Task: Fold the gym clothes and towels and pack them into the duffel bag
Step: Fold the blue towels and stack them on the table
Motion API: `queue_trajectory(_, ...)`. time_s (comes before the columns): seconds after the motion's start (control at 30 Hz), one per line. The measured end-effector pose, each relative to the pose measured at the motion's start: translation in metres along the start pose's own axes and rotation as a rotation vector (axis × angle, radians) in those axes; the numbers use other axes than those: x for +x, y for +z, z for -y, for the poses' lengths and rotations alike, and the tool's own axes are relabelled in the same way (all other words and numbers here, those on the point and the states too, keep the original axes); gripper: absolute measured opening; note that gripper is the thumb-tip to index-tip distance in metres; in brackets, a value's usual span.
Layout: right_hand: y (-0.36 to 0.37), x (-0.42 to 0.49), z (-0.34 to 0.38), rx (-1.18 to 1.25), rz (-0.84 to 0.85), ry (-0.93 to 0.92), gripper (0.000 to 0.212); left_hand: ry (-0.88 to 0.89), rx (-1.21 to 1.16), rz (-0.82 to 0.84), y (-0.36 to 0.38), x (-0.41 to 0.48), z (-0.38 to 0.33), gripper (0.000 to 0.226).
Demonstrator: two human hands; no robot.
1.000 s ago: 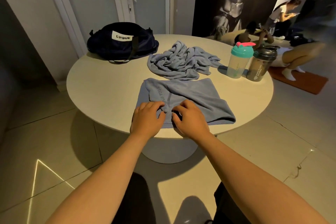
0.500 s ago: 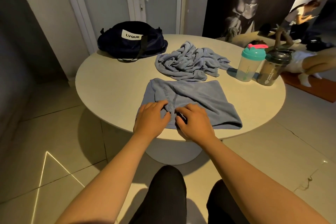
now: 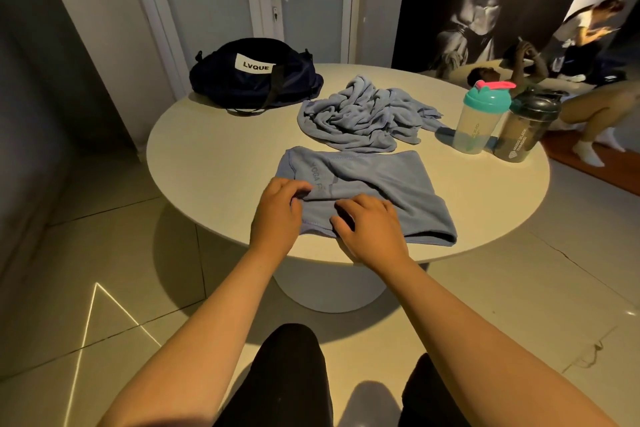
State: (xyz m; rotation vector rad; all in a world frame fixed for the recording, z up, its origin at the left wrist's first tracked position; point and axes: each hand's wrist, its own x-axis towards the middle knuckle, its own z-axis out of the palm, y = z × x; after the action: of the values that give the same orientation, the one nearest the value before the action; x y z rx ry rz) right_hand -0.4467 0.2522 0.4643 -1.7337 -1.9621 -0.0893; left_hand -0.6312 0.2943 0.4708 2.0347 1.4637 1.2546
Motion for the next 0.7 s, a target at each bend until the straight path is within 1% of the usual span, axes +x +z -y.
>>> queue_trajectory(0.07,0.000,-0.001,-0.001,-0.020,0.040,0.017,0.042,-0.043,0.004,-0.048,-0.008,0.001,-0.001,0.036)
queue_trajectory(0.13,-0.001,-0.001,-0.001,-0.039,0.080,0.039,0.053,-0.048,0.037,-0.036,-0.014,0.003,0.001,0.038)
queue_trajectory(0.2,-0.001,-0.001,0.000,-0.063,0.075,0.035,0.065,-0.073,0.080,-0.020,-0.019,0.002,0.005,0.039)
queue_trajectory(0.27,-0.002,-0.002,0.000,-0.094,0.062,0.002,0.071,-0.120,0.083,-0.031,-0.023,-0.001,0.009,0.039)
queue_trajectory(0.33,-0.004,-0.003,-0.002,-0.083,0.043,-0.026,0.069,-0.153,0.081,-0.039,-0.027,-0.003,0.017,0.039)
queue_trajectory(0.43,-0.008,-0.006,-0.008,-0.063,0.002,0.010,0.059,-0.172,0.084,-0.034,-0.032,-0.002,0.025,0.038)
queue_trajectory(0.5,-0.011,-0.005,-0.012,-0.070,0.031,0.074,0.055,-0.196,0.059,-0.027,-0.033,0.001,0.024,0.038)
queue_trajectory(0.6,-0.020,0.000,-0.015,-0.073,0.127,0.164,0.054,-0.205,0.041,0.079,-0.033,0.003,0.011,0.036)
queue_trajectory(0.63,-0.021,0.002,-0.014,-0.072,0.138,0.154,0.055,-0.192,0.044,0.115,-0.032,0.002,0.008,0.035)
queue_trajectory(0.7,-0.023,0.002,-0.007,-0.020,0.124,0.072,0.055,-0.177,0.032,0.149,-0.032,-0.001,0.008,0.034)
